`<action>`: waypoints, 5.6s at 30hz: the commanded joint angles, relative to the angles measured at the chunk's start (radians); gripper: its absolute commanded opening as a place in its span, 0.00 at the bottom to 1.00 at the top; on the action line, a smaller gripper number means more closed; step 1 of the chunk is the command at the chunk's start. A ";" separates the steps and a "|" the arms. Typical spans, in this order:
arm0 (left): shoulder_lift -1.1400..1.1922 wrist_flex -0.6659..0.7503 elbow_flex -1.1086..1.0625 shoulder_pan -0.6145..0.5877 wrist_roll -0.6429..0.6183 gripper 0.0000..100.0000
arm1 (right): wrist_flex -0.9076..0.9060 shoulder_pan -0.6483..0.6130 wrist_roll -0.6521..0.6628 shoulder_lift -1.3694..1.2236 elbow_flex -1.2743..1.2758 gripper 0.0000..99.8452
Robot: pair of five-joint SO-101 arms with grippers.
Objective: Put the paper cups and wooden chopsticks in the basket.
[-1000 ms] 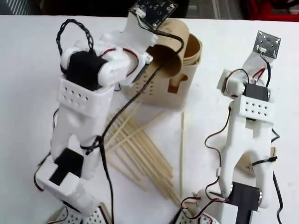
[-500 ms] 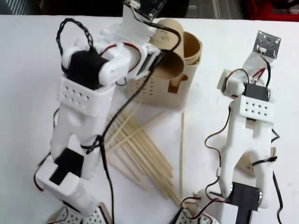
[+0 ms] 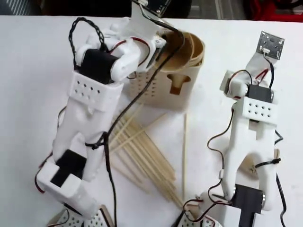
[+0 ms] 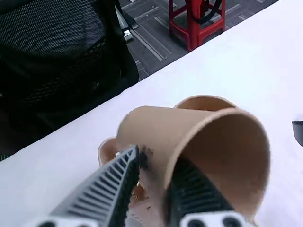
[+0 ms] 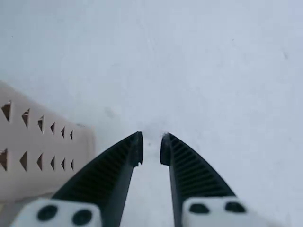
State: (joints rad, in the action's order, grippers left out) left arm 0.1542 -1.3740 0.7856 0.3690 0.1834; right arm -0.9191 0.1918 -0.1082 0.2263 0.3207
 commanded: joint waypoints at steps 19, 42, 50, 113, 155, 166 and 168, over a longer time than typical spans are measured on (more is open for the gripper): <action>-0.001 0.074 -0.002 0.128 -0.006 0.02 | 0.012 0.010 0.000 0.025 -0.006 0.07; -0.010 0.189 -0.153 0.107 -0.041 0.21 | 0.012 0.007 0.000 0.025 -0.006 0.07; -0.002 0.322 -0.164 0.044 -0.054 0.21 | 0.012 0.005 0.000 0.025 -0.006 0.07; 0.199 0.063 0.227 0.027 -0.112 0.21 | 0.018 0.004 0.000 0.025 0.008 0.07; 0.361 -0.081 0.270 0.085 -0.054 0.21 | 0.018 0.004 0.000 0.025 0.008 0.07; 0.259 -0.087 0.272 0.093 -0.054 0.21 | 0.018 0.004 0.000 0.025 0.008 0.07; 0.213 -0.100 0.270 0.093 -0.054 0.21 | 0.018 0.004 0.000 0.025 0.008 0.07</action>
State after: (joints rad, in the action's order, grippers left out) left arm 0.4826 -1.4753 1.0541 0.4473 0.1220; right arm -0.9191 0.1918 -0.1082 0.2263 0.3360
